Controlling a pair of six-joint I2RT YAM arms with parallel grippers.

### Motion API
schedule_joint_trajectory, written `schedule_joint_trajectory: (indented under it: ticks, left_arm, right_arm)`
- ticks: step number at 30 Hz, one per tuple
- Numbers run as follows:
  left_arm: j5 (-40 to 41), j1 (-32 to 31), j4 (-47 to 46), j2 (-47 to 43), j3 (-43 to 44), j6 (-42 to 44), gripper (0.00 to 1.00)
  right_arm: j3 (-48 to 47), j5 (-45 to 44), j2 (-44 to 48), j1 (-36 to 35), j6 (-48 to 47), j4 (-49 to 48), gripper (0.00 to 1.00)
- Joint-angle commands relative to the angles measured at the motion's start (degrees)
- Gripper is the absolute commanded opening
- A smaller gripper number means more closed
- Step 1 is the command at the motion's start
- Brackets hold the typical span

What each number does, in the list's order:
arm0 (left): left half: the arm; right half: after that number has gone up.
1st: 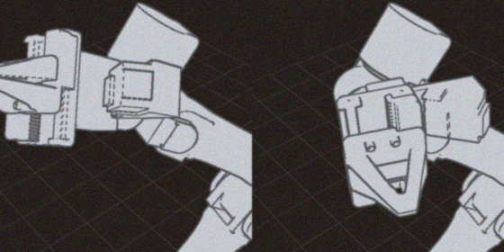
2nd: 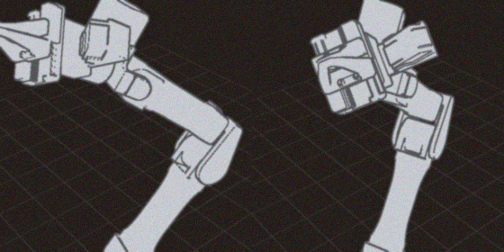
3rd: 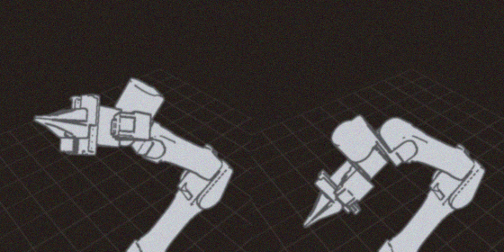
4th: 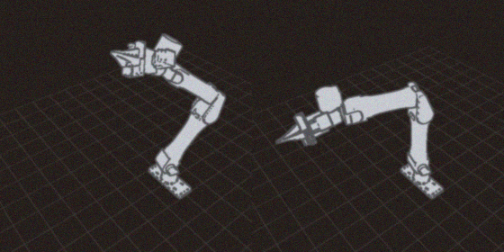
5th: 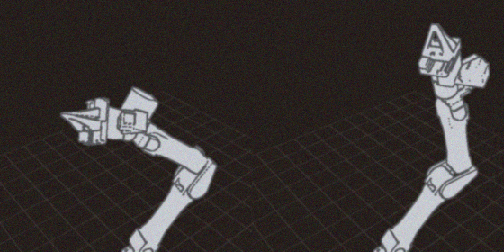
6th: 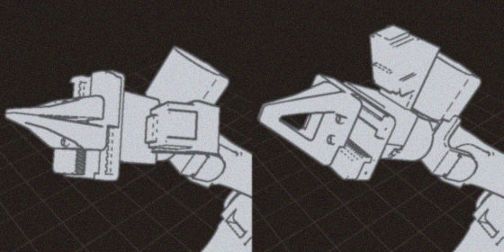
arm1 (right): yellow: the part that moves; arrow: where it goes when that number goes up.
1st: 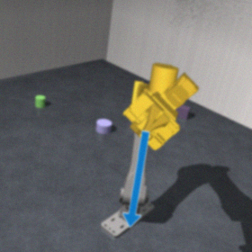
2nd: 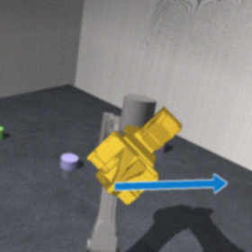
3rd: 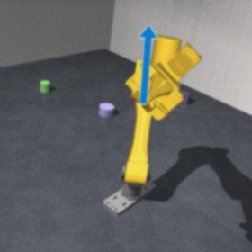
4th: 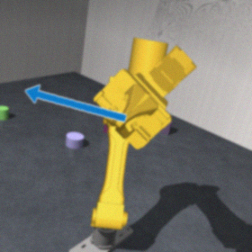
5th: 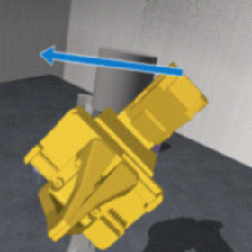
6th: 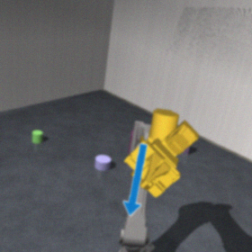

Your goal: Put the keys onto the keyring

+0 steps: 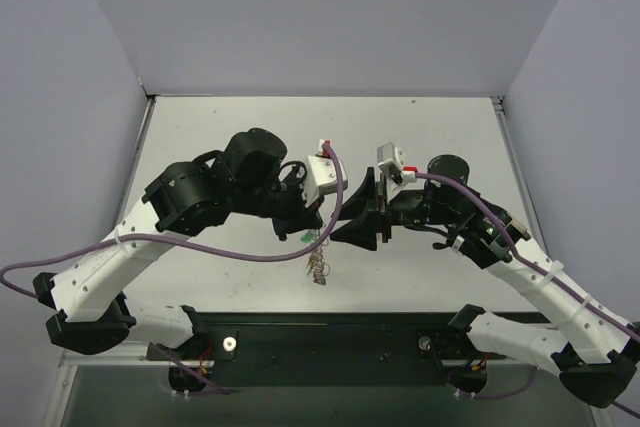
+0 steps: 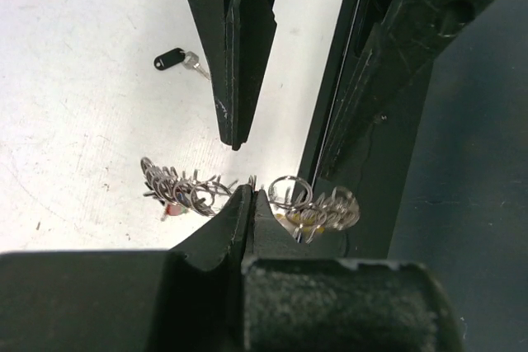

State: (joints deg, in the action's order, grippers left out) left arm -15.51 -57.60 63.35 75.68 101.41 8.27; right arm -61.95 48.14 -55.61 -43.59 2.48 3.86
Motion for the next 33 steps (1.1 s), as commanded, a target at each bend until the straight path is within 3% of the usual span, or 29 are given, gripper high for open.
schedule_joint_trajectory:
  ticks: [1,16,19,22,29,30,33]
  left_arm:
    - [-3.38,-0.05,-3.85,-2.46,2.13,0.96,0.00]
    - [-9.37,-1.11,-7.63,-3.52,-0.15,0.34,0.00]
    - [-9.19,-1.19,-8.59,-3.96,-0.77,0.08,0.00]
    - [-8.93,-1.28,-10.96,-5.19,-1.82,-0.62,0.00]
    - [-6.56,-1.19,-19.75,-10.28,-6.74,-3.61,0.00]
    - [-6.12,-1.19,-21.85,-11.59,-7.44,-3.88,0.01]
    - [-4.71,-1.19,-25.54,-14.06,-9.56,-5.11,0.27]
  right_arm:
    - [-2.12,2.40,-0.20,0.00,-1.34,-1.84,0.42]
    - [0.43,4.24,-1.51,0.00,2.44,-8.95,0.35]
    - [0.34,5.03,-2.04,0.00,2.70,-9.04,0.22]
    - [-0.36,5.47,-2.92,0.00,3.49,-8.78,0.00]
    - [0.60,5.30,-1.78,0.09,3.41,-9.39,0.00]
    - [0.95,5.12,-1.43,0.09,3.76,-9.66,0.00]
    - [1.75,4.42,-0.02,0.18,4.54,-11.06,0.00]
